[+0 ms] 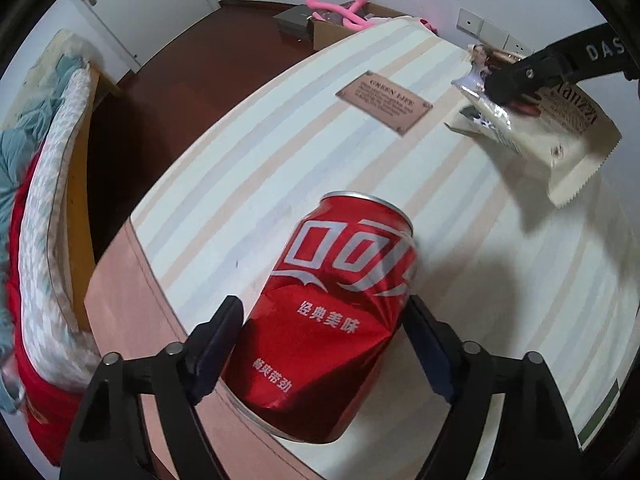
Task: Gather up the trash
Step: 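Grasp the red cola can with the left tool while the right tool grasps the white snack bag, then carry cola can and white snack bag over the bin and release both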
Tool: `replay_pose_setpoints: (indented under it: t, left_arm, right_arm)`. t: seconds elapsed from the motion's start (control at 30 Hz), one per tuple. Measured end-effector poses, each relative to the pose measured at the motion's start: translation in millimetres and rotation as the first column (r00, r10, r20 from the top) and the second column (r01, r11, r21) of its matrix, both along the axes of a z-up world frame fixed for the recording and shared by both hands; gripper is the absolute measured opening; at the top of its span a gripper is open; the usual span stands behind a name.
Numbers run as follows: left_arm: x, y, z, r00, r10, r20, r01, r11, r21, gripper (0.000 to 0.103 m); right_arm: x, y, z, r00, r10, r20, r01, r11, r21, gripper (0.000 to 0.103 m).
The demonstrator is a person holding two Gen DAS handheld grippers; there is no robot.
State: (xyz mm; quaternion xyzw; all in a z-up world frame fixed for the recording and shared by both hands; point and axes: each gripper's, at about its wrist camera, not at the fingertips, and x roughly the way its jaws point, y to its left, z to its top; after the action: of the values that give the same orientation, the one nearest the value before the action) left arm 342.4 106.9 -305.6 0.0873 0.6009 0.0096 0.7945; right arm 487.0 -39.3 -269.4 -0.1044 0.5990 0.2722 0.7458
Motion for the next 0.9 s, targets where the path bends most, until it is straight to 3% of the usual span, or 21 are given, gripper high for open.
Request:
replay_pose_setpoints:
  t: [0.07, 0.1, 0.33, 0.47, 0.7, 0.83, 0.9]
  left_arm:
    - [-6, 1, 3, 1.0, 0.005, 0.021, -0.005, 1.0, -0.004, 0.048]
    - [-8, 2, 7, 0.999, 0.017, 0.035, -0.017, 1.0, -0.002, 0.044]
    - [-34, 5, 20, 0.991, 0.111, 0.081, -0.109, 0.994, -0.023, 0.04]
    - [-53, 15, 41, 0.973, 0.189, 0.134, -0.184, 0.982, -0.048, 0.039]
    - [-102, 40, 114, 0.911, 0.319, 0.261, -0.299, 0.948, -0.112, 0.038]
    - [-152, 62, 154, 0.862, 0.39, 0.324, -0.374, 0.921, -0.111, 0.037]
    - [-181, 76, 168, 0.827, 0.453, 0.333, -0.439, 0.89, -0.12, 0.037]
  right_arm:
    - [-8, 1, 3, 1.0, 0.004, 0.002, -0.004, 1.0, 0.005, 0.014]
    - [-10, 0, 3, 1.0, 0.003, -0.001, -0.003, 1.0, 0.006, 0.014]
    - [-30, -7, 7, 1.0, 0.005, -0.011, -0.005, 1.0, 0.02, 0.013]
    - [-46, -6, 24, 1.0, 0.025, 0.003, -0.025, 0.999, 0.046, 0.012]
    - [-91, 14, 65, 0.996, 0.082, 0.021, -0.084, 0.988, 0.133, 0.012]
    - [-134, 44, 90, 0.987, 0.155, 0.031, -0.158, 0.969, 0.191, 0.012]
    - [-157, 63, 101, 0.98, 0.196, 0.036, -0.199, 0.956, 0.215, 0.012]
